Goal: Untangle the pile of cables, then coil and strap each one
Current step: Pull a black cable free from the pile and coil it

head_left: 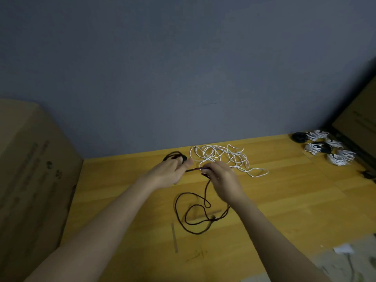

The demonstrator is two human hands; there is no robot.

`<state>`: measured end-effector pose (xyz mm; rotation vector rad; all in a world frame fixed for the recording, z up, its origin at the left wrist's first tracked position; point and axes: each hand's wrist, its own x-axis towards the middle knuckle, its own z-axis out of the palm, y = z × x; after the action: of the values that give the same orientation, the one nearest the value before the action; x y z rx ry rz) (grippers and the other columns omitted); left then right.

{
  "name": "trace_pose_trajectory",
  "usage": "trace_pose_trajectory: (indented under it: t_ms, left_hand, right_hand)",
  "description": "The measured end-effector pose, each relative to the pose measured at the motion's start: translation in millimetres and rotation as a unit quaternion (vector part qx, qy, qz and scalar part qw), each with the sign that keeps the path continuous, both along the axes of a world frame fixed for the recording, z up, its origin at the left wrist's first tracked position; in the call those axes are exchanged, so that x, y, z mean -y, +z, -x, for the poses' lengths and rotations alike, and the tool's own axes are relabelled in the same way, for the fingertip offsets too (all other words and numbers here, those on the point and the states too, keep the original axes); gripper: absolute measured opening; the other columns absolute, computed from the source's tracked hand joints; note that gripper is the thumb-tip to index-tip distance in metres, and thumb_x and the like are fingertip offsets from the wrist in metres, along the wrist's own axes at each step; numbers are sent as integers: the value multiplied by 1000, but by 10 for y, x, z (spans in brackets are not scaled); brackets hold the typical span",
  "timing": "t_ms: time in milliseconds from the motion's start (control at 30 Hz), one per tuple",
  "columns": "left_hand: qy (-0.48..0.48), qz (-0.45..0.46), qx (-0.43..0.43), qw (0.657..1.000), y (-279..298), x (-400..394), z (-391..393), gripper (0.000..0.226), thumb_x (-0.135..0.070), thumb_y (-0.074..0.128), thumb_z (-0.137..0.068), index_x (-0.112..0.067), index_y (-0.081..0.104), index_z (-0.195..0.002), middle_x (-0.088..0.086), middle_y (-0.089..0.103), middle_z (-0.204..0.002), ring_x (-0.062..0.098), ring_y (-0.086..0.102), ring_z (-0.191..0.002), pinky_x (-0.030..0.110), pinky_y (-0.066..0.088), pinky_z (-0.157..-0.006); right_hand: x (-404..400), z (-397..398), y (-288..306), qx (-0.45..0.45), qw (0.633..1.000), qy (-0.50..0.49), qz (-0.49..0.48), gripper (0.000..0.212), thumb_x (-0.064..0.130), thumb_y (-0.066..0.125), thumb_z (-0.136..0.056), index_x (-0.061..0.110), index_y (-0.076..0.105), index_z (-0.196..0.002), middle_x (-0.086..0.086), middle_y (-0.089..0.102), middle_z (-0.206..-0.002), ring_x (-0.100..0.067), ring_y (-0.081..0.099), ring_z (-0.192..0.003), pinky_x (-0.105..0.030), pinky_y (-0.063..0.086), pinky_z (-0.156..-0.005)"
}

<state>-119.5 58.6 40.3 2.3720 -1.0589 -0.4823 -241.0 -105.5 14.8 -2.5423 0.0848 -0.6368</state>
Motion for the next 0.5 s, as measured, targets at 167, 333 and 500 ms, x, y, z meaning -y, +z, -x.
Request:
trace_pose_trajectory:
  t_ms: [167, 333, 500]
  left_hand:
    - [-41, 60, -149, 986, 20, -12, 229, 46, -54, 33, -97, -21, 48, -70, -12, 44, -41, 1, 38, -38, 23, 32, -47]
    - [-27, 250, -321, 913, 295, -70, 218, 46, -52, 32, -90, -13, 41, -68, -9, 26, -40, 11, 24, -38, 22, 32, -44]
    - [35, 311, -279, 908, 402, -67, 98, 48, -49, 29, -96, -13, 42, -68, -7, 29, -40, 13, 29, -40, 23, 35, -47]
  right_hand:
    - [87, -122, 47, 60, 996, -31, -53, 11, 21, 69, -86, 11, 71, -89, 2, 61, -81, -16, 53, -80, -18, 37, -72]
    - [152, -120, -233, -43, 996, -48, -64, 14, 21, 70, -86, 11, 72, -96, 1, 67, -93, -15, 53, -90, -24, 36, -79]
    - [208, -79, -481, -103, 985, -105, -92, 20, 24, 63, -91, 11, 71, -104, -3, 69, -99, -20, 58, -96, -22, 36, -73]
